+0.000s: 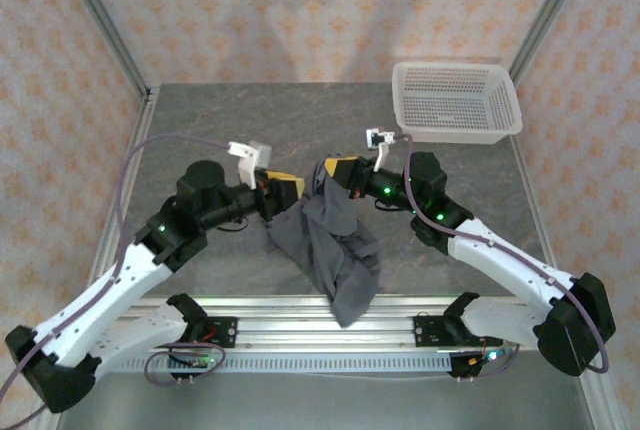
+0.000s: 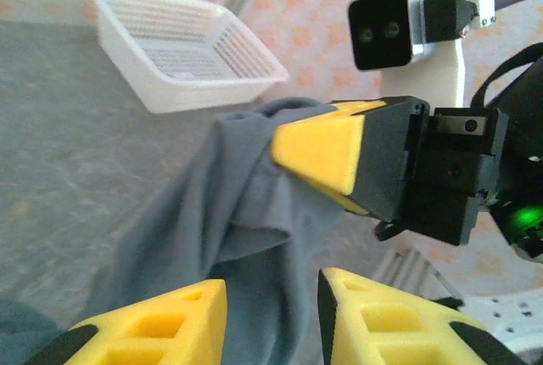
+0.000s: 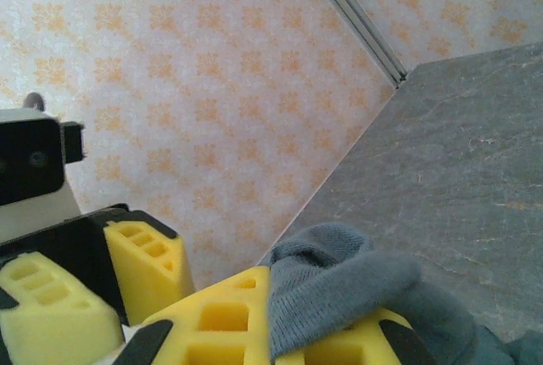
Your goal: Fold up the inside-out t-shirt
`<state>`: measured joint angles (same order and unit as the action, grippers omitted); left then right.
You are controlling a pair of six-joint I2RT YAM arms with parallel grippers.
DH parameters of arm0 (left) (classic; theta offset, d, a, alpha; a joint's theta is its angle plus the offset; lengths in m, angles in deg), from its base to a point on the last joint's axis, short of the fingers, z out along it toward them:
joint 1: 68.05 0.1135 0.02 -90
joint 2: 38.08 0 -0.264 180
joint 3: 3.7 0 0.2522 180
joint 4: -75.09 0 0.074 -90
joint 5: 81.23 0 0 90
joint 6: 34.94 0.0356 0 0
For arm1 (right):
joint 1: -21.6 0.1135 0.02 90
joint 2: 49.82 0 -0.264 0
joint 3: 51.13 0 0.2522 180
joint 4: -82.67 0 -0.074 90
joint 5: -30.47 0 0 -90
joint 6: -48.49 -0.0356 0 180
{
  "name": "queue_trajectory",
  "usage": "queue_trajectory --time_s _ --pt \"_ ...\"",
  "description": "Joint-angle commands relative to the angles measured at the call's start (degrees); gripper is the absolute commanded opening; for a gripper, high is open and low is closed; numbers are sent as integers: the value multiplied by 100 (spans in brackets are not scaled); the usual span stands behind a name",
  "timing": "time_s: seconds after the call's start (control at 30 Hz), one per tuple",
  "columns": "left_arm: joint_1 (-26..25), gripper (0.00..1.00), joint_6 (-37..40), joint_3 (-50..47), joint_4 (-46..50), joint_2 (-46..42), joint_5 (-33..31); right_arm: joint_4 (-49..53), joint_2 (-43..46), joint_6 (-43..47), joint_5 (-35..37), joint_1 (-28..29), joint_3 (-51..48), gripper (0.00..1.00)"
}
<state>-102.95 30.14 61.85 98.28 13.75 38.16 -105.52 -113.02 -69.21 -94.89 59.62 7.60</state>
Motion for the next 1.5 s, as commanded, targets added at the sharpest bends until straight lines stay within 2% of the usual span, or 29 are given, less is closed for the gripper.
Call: queue_trajectory --time_s 0.0,0.07,0.17,0.27,0.43,0.5,0.7,0.8,0.87,0.93,0.97,1.0,1.1,1.17,1.27,1.37,1.47 --pt "-22 34 -367 443 -290 597 987 -222 32 -125 -41 -40 253 0" --pt "-17 34 -827 549 -498 897 1164 -175 61 -123 -29 -40 271 0" --pt "-3 35 -1258 579 -592 1033 999 -78 138 -69 -16 -40 284 0" --pt "18 40 -1421 511 -666 1015 805 -72 185 -69 -15 -40 260 0" --pt "61 40 -1626 426 -917 1092 735 -184 134 -136 -95 -40 257 0" --pt "63 34 -1646 433 -935 1152 685 -242 111 -178 -112 -40 236 0" --pt "109 0 -1808 424 -948 1068 665 49 129 -73 191 -40 193 0" --pt "137 0 -1865 492 -835 889 634 95 102 -21 383 -57 47 0" --pt "171 0 -1962 545 -753 794 643 185 72 59 452 -58 -6 7" --pt "240 0 -2167 584 -751 742 686 518 21 260 670 -58 -6 26" --pt "275 0 -2306 618 -758 727 722 723 -5 419 840 -58 -26 28" --pt "313 0 -2418 663 -756 732 763 845 -31 560 975 -58 -81 29" --pt "387 0 -2623 818 -639 757 797 975 -117 1056 1163 -58 -384 17" --pt "412 0 -2628 909 -537 779 771 1018 -166 1275 1318 -58 -596 17" --pt "451 0 -2663 965 -479 824 712 1176 -56 1342 1397 -58 -701 29" --pt "487 0 -2625 1092 -173 934 578 1455 463 1321 1487 26 -632 37" --pt "509 0 -2599 1150 -60 988 435 1531 1107 1842 2076 617 -574 42"
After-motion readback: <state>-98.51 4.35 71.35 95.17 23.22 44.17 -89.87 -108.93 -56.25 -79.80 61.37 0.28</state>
